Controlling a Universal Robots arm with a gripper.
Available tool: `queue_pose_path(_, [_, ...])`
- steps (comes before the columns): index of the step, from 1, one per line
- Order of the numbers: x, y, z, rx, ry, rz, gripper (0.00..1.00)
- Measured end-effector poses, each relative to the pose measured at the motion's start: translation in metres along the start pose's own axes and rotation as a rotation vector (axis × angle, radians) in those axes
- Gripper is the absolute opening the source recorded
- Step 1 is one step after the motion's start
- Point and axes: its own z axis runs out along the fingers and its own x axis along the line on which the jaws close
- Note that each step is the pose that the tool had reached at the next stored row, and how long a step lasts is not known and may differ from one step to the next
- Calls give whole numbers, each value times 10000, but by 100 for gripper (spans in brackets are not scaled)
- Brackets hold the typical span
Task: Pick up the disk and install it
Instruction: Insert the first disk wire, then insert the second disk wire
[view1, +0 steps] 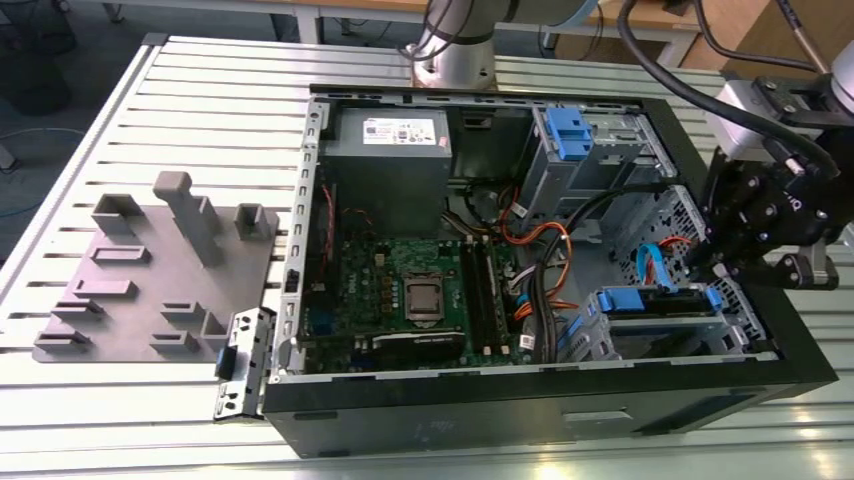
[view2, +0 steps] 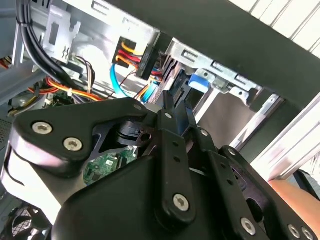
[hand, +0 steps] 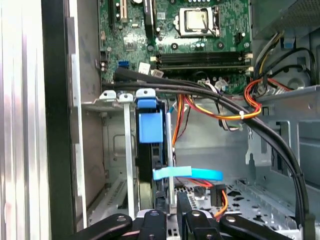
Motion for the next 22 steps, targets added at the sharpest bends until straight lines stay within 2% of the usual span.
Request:
queue_pose_path(3, [-4, -5, -2, 0, 0, 2, 24])
queue_pose_path(7, [-6, -11, -35, 0, 1, 1, 24])
queue_pose_path(22, [-7, -22, -46, 0, -1, 0, 24])
